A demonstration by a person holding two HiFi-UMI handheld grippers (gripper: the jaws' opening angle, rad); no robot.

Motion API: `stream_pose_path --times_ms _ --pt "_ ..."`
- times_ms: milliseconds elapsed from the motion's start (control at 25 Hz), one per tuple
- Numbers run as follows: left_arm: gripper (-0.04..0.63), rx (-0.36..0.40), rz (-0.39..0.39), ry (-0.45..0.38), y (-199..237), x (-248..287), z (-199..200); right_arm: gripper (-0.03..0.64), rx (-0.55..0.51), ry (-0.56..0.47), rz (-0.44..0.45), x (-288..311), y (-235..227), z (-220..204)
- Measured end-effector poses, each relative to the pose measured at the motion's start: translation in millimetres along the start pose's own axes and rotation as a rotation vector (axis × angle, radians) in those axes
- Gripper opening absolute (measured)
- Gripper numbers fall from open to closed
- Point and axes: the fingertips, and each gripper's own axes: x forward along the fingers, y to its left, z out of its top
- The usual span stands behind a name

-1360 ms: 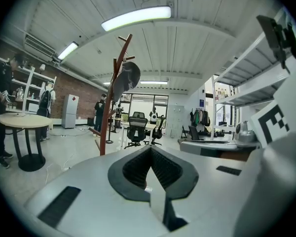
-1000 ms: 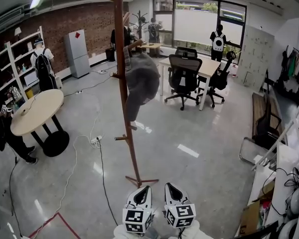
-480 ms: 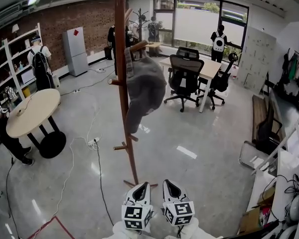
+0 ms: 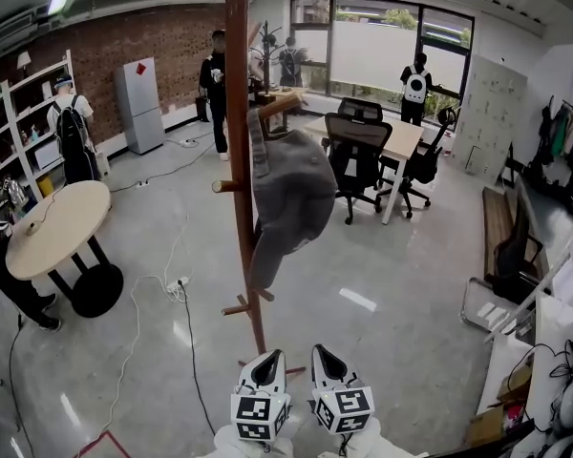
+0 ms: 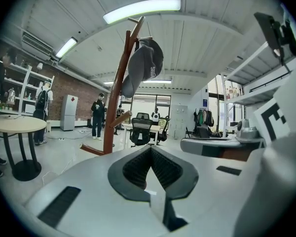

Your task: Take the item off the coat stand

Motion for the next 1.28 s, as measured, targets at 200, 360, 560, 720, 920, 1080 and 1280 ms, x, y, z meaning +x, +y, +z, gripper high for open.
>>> stream_pose_path --times_ms 200,360,560,720,920,1080,1280 --pt "-0.012 -0.022 0.019 0.007 9 11 -5 0.009 0.004 0.032 0.003 8 -5 -11" --pt "-0.012 -0.033 0.027 -0.016 11 18 5 0.009 -0.018 0.028 0.023 20 -9 -5" --pt "-0.012 0.036 0.067 -0.025 22 19 23 0.009 -0.021 -0.004 0.04 33 -7 12" --pt "-0.012 0.084 0.112 -0.049 27 17 38 0.009 -0.007 0.01 0.057 37 -7 9" --pt "0.082 0.11 0.13 -0.081 35 7 65 0.009 -0.002 0.02 0.086 38 2 6" --pt "0.16 0.112 0.11 -0.117 39 0 91 0.009 0.003 0.025 0.104 37 7 5" --pt "0.184 0.182 0.072 -0.172 46 -1 127 0.009 0.004 0.029 0.119 38 11 4"
